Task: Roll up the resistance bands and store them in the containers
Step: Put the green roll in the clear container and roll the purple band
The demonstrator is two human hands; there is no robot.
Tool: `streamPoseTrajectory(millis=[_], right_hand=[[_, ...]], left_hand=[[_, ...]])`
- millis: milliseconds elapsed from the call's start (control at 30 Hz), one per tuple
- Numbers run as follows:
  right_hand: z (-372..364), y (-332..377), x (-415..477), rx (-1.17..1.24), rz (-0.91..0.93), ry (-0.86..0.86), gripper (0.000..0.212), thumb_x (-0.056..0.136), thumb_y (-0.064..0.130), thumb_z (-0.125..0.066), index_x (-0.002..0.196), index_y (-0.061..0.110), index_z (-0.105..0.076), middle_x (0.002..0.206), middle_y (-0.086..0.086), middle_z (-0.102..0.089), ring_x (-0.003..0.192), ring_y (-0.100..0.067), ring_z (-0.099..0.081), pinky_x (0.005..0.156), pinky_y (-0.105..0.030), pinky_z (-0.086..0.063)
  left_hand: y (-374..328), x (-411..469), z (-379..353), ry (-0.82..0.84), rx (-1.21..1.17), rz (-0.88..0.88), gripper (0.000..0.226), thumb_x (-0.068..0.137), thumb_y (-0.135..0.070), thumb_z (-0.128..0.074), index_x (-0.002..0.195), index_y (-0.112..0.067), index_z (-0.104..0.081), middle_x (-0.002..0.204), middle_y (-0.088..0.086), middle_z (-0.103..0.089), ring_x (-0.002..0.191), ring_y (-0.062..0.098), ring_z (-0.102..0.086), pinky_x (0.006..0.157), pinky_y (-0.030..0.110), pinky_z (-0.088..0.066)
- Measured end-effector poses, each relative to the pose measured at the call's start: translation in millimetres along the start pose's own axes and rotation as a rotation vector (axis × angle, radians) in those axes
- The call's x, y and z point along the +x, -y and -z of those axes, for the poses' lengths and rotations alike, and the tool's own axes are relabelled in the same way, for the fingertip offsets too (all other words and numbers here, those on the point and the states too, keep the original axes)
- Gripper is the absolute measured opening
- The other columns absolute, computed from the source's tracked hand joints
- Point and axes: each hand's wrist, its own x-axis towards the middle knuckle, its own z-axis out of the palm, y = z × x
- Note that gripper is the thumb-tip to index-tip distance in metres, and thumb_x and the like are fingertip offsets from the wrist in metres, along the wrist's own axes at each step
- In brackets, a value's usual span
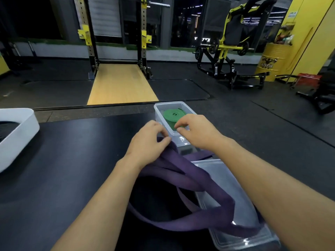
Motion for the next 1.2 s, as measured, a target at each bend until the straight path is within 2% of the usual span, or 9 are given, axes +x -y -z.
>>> streamPoseTrajectory(millis=[133, 300, 433, 567, 700, 800, 933, 1067, 1200], right_hand=[[8, 15, -30, 0.01, -0.028, 0.112, 0.013, 0.096, 0.034, -0.064, 0.099, 0.031, -0.075, 0.086, 0.02, -0.066, 0.084, -0.004, -0.062, 0.086, -0.036, -0.055], [7, 35, -67, 0.004, -0.065, 0.477, 0.032, 0.088, 0.059, -0.07, 0.107, 0.035, -0.066, 0.099, 0.016, -0.067, 0.094, -0.01, -0.062, 0.083, -0.029, -0.048], [1, 55, -76, -0.09, -0.019, 0.496, 0.068, 0.068, 0.056, -0.084, 0.127, 0.039, -0.055, 0.11, 0.018, -0.065, 0.102, -0.013, -0.06, 0.092, -0.034, -0.046], [-15, 87, -77, -0.18, 0.082, 0.373, 0.039, 0.077, 0.032, -0.074, 0.113, 0.03, -0.059, 0.091, 0.012, -0.062, 0.087, -0.019, -0.057, 0.078, -0.035, -0.046], [-22, 126, -73, 0.0, 0.036, 0.239, 0.029, 0.08, 0.031, -0.067, 0.109, 0.032, -0.059, 0.1, 0.01, -0.065, 0.092, -0.021, -0.062, 0.081, -0.04, -0.054], [-28, 164, -62, 0.149, 0.008, 0.07, 0.031, 0.081, 0.031, -0.068, 0.111, 0.033, -0.061, 0.107, 0.012, -0.065, 0.098, -0.02, -0.063, 0.086, -0.039, -0.054], [-41, 216, -46, 0.208, 0.057, -0.015, 0.047, 0.084, 0.028, -0.074, 0.128, 0.03, -0.06, 0.12, 0.008, -0.063, 0.107, -0.019, -0.06, 0.092, -0.039, -0.052], [-69, 261, -35, 0.289, 0.213, 0.073, 0.07, 0.084, 0.024, -0.076, 0.148, 0.026, -0.048, 0.126, 0.002, -0.059, 0.117, -0.023, -0.055, 0.099, -0.043, -0.049], [-97, 282, -41, 0.306, 0.346, 0.418, 0.083, 0.075, 0.03, -0.076, 0.15, 0.026, -0.042, 0.121, 0.0, -0.053, 0.116, -0.024, -0.049, 0.1, -0.042, -0.046]], left_hand=[[-3, -31, 11, 0.259, 0.075, -0.093, 0.031, 0.094, -0.045, -0.069, 0.121, -0.028, -0.069, 0.116, -0.012, -0.06, 0.113, 0.01, -0.057, 0.102, 0.035, -0.046], [0, -59, 27, 0.4, 0.219, -0.009, 0.085, 0.068, -0.063, -0.083, 0.138, -0.033, -0.044, 0.123, -0.013, -0.041, 0.117, 0.011, -0.041, 0.098, 0.033, -0.043], [2, -77, 39, 0.345, 0.365, 0.019, 0.047, 0.079, -0.046, -0.078, 0.114, -0.033, -0.048, 0.106, -0.01, -0.044, 0.107, 0.017, -0.048, 0.085, 0.04, -0.049], [6, -94, 66, 0.195, 0.337, 0.076, 0.009, 0.091, -0.03, -0.064, 0.094, -0.031, -0.055, 0.096, -0.01, -0.05, 0.099, 0.018, -0.056, 0.076, 0.037, -0.045], [30, -111, 98, 0.027, 0.171, 0.166, 0.031, 0.09, -0.025, -0.071, 0.118, -0.035, -0.063, 0.118, -0.017, -0.048, 0.112, 0.008, -0.054, 0.091, 0.028, -0.047], [40, -136, 123, -0.134, -0.031, 0.298, 0.065, 0.089, -0.029, -0.078, 0.146, -0.032, -0.049, 0.138, -0.013, -0.039, 0.127, 0.003, -0.044, 0.102, 0.023, -0.037], [42, -169, 147, -0.117, -0.424, 0.449, 0.042, 0.099, -0.027, -0.068, 0.133, -0.046, -0.053, 0.132, -0.012, -0.062, 0.126, 0.014, -0.062, 0.098, 0.025, -0.049], [30, -187, 177, -0.193, -0.982, 0.657, 0.036, 0.108, -0.049, -0.039, 0.132, -0.039, -0.063, 0.126, -0.005, -0.074, 0.119, 0.029, -0.07, 0.105, 0.052, -0.049], [48, -203, 196, -0.273, -0.935, 0.752, 0.045, 0.102, -0.061, -0.049, 0.112, -0.028, -0.078, 0.11, 0.002, -0.079, 0.093, 0.015, -0.076, 0.076, 0.033, -0.059]])
